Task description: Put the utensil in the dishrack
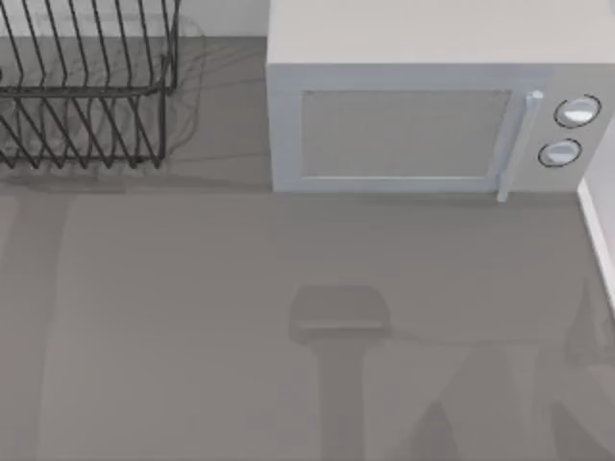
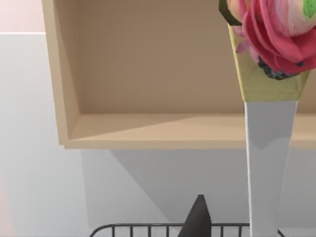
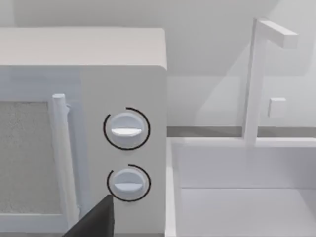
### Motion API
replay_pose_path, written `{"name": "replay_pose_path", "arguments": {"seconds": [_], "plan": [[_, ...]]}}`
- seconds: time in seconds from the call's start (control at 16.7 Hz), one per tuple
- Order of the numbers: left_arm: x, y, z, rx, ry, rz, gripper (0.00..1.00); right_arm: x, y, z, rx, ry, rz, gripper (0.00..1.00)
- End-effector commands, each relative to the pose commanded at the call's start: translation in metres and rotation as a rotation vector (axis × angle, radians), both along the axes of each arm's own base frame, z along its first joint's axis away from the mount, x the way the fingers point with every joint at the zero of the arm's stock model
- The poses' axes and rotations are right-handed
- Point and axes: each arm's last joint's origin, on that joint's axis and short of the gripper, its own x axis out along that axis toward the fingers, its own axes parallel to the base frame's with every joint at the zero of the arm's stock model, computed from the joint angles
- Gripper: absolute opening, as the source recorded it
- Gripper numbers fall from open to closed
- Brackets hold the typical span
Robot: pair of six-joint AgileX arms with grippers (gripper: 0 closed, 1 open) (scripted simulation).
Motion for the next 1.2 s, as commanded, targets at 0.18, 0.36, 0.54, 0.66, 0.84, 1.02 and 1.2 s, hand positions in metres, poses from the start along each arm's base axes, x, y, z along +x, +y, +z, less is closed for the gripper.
{"name": "replay_pose_path", "arguments": {"seconds": [0.18,0.36,0.54,0.66,0.84,1.02,1.2], "plan": [[0.039,0.004,-0.014,-0.002,0.006,-0.004,0.0,0.0,0.0,0.0,0.0,0.0,0.0,1.0],[0.092,0.007,-0.046,-0.002,0.004,-0.004,0.0,0.0,0.0,0.0,0.0,0.0,0.0,1.0],[0.14,0.007,-0.091,0.003,-0.008,-0.001,0.0,0.0,0.0,0.0,0.0,0.0,0.0,1.0],[0.163,0.005,-0.125,0.005,-0.019,0.001,0.0,0.0,0.0,0.0,0.0,0.0,0.0,1.0],[0.181,0.0,-0.169,0.004,-0.019,0.004,0.0,0.0,0.0,0.0,0.0,0.0,0.0,1.0],[0.188,-0.004,-0.195,0.001,-0.004,0.005,0.0,0.0,0.0,0.0,0.0,0.0,0.0,1.0],[0.188,-0.005,-0.198,0.0,-0.002,0.005,0.0,0.0,0.0,0.0,0.0,0.0,0.0,1.0]]}}
